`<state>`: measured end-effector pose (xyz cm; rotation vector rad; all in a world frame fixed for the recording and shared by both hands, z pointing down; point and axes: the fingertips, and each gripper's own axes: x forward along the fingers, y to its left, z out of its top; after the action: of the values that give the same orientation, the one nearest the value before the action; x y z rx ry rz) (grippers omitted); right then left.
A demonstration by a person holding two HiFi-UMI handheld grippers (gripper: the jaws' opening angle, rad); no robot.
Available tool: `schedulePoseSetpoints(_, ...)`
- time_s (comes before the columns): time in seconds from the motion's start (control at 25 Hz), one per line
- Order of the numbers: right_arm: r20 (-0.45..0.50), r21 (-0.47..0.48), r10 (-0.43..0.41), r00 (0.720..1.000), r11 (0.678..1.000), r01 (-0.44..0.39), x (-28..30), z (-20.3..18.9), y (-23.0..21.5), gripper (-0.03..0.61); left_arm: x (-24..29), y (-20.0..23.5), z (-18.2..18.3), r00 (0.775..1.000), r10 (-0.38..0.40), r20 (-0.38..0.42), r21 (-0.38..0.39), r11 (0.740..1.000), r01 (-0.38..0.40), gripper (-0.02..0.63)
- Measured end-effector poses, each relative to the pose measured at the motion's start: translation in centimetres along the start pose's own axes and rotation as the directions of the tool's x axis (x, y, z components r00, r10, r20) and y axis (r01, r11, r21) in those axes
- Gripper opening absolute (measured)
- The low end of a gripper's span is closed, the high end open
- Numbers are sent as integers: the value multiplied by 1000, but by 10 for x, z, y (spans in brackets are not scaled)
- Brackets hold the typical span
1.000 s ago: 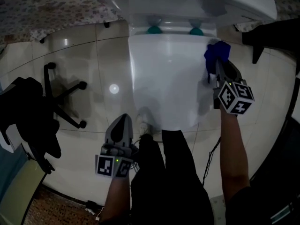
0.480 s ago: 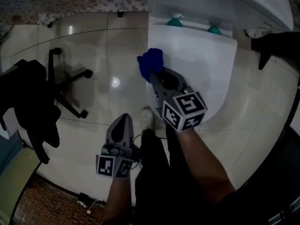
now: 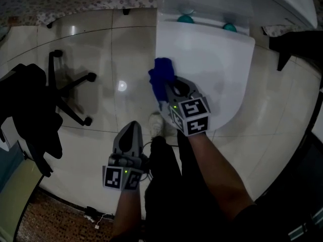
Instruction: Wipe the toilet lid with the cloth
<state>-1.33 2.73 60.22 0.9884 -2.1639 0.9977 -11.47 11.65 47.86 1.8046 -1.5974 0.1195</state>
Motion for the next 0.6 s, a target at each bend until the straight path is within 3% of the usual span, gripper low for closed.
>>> schedulePoseSetpoints(0.16, 4, -11, -28, 1000, 1000, 28, -33, 12, -35, 60, 14, -23, 19, 1000, -19, -18, 6, 1000, 19, -8)
schedulePoseSetpoints(0.32, 1, -62, -75, 997, 995, 75, -53, 1, -60, 60, 18, -17, 20, 998, -52, -27, 20, 998, 53, -8)
schedulePoseSetpoints(0.44, -10, -115, -149, 989, 982, 147, -78, -21, -95, 60, 21, -21, 10, 996, -76, -37, 46, 996, 78, -8)
schedulePoseSetpoints(0.6, 22, -105, -251, 968, 962, 252, -120, -42, -153, 60, 25, -39, -8, 991, -111, -68, 62, 991, 115, -8)
